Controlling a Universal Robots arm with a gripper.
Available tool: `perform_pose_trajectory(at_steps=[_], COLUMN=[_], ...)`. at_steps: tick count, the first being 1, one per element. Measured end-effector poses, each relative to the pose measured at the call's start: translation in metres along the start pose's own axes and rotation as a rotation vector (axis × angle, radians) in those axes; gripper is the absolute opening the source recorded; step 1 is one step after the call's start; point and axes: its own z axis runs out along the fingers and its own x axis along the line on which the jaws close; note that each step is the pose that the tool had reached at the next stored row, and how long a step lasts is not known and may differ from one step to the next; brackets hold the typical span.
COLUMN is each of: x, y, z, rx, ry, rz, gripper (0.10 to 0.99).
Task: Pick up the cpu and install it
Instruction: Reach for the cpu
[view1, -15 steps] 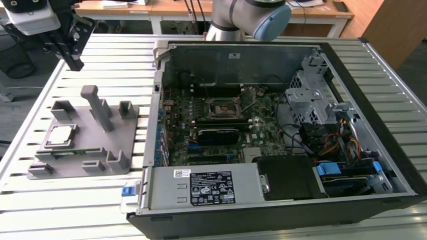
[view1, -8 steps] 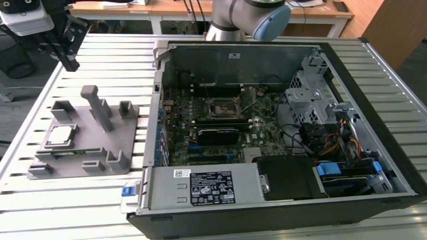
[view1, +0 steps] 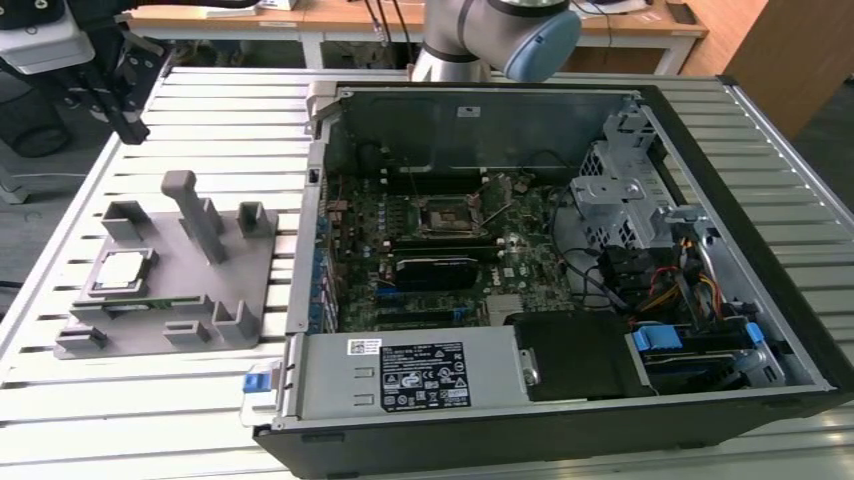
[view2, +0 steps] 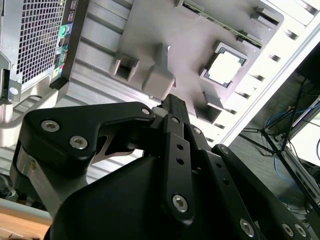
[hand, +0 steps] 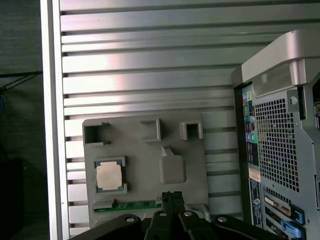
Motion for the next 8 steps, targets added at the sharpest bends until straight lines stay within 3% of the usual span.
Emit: perform_pose_trajectory(at_steps=[8], x=[0.0072], y=[-0.0006], z=[0.0012], rx=[0.0], ry=[0.0036], rz=[0.0], gripper=[0.106])
